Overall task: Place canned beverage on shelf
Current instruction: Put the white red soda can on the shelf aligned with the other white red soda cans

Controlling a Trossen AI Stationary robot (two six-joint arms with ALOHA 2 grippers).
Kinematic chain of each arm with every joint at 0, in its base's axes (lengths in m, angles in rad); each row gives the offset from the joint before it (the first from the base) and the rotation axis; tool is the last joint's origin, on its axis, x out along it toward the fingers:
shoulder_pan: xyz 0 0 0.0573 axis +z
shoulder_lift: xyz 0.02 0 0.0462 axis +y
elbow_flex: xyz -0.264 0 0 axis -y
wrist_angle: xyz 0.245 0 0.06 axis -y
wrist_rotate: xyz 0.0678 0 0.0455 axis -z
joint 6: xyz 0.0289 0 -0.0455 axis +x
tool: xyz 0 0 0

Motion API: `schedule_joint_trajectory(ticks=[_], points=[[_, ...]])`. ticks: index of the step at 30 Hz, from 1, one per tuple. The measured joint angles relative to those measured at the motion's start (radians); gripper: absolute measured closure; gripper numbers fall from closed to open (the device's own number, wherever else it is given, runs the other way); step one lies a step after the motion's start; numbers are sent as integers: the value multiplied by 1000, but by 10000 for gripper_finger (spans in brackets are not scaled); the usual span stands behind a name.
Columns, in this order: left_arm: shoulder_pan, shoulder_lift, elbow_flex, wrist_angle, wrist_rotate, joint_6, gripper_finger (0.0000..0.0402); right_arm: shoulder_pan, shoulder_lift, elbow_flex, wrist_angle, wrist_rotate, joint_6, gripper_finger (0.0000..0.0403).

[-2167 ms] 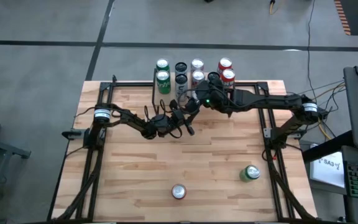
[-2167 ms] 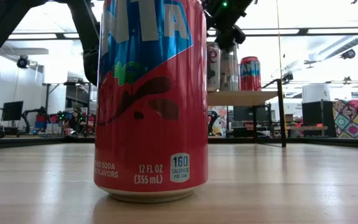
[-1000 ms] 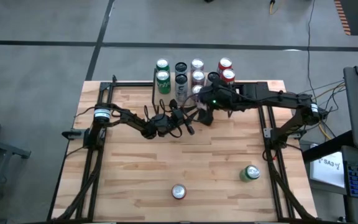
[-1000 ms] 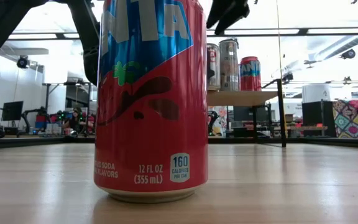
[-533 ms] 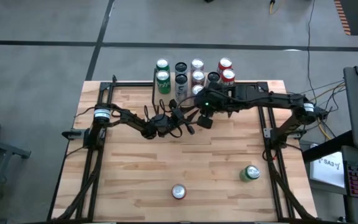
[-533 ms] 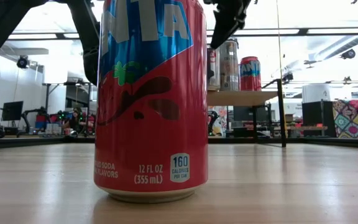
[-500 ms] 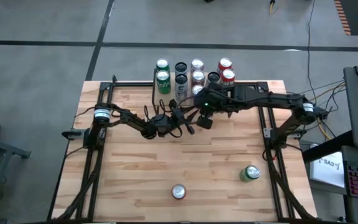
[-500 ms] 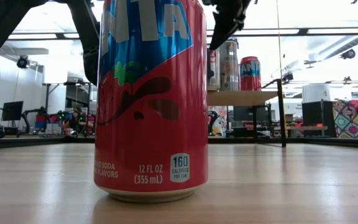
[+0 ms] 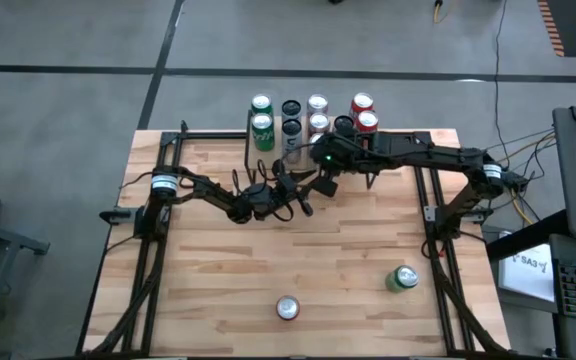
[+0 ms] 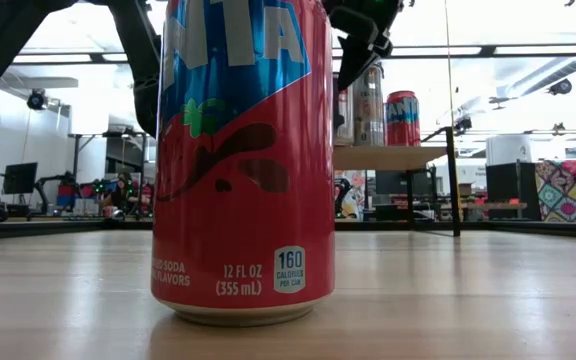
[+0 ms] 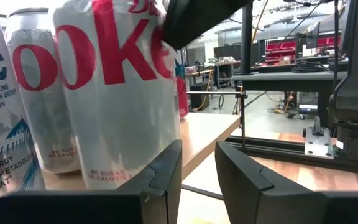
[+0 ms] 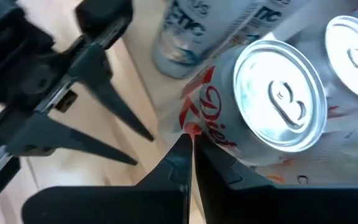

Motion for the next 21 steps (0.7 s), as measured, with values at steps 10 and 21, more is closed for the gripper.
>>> schedule_joint_trajectory(ticks=[10,21], points=[[0,0,0,-10,0,3,320,-14,-5,0,37,-6,22,394],[0,0,0,-18,1,15,320,-18,-1,0,51,1,24,394]])
